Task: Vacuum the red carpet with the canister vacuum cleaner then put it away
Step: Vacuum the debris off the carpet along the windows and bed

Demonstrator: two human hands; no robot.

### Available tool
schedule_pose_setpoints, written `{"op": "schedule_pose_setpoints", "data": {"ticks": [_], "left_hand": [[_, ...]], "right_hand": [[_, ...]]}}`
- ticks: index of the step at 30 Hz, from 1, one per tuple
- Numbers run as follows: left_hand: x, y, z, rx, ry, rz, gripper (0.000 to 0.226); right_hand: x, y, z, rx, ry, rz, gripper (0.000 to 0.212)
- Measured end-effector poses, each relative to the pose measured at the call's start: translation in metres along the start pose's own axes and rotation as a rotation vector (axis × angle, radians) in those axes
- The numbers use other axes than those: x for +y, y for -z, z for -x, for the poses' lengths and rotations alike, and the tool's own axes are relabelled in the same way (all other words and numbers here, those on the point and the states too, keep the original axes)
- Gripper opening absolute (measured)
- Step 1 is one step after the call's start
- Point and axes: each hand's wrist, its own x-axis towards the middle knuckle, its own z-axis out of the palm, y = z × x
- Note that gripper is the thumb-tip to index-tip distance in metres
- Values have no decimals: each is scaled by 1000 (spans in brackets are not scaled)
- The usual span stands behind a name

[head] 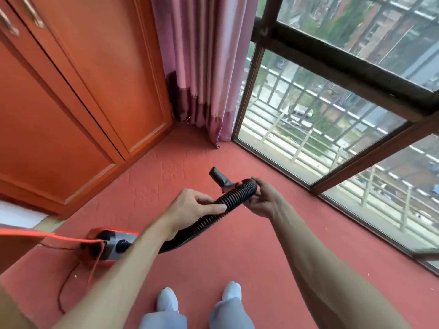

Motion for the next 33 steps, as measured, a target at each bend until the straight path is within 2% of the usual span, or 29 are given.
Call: {"op": "schedule_pose_setpoints", "data": {"ticks": [9,13,19,23,28,33], "left_hand": [[30,-37,4,43,-36,186,27],[24,-60,-12,66,1,350,30],[-10,-83,-38,36,132,280,40],[-32,-91,-55,-13,190,99,42],[-62,-94,-64,-128,344,-36,39],[-92,-80,-83,-196,453,-125,57]], "right_hand": [[-47,-12,31,60,66,74,36],[-65,-5,34,82,94,249,63],[-53,28,-4,315,108,413,24],[-35,67,-35,336,79,407,17],[-1,108,-65,361,-24,422,15],[31,126,-100,412,-126,386,14]]}}
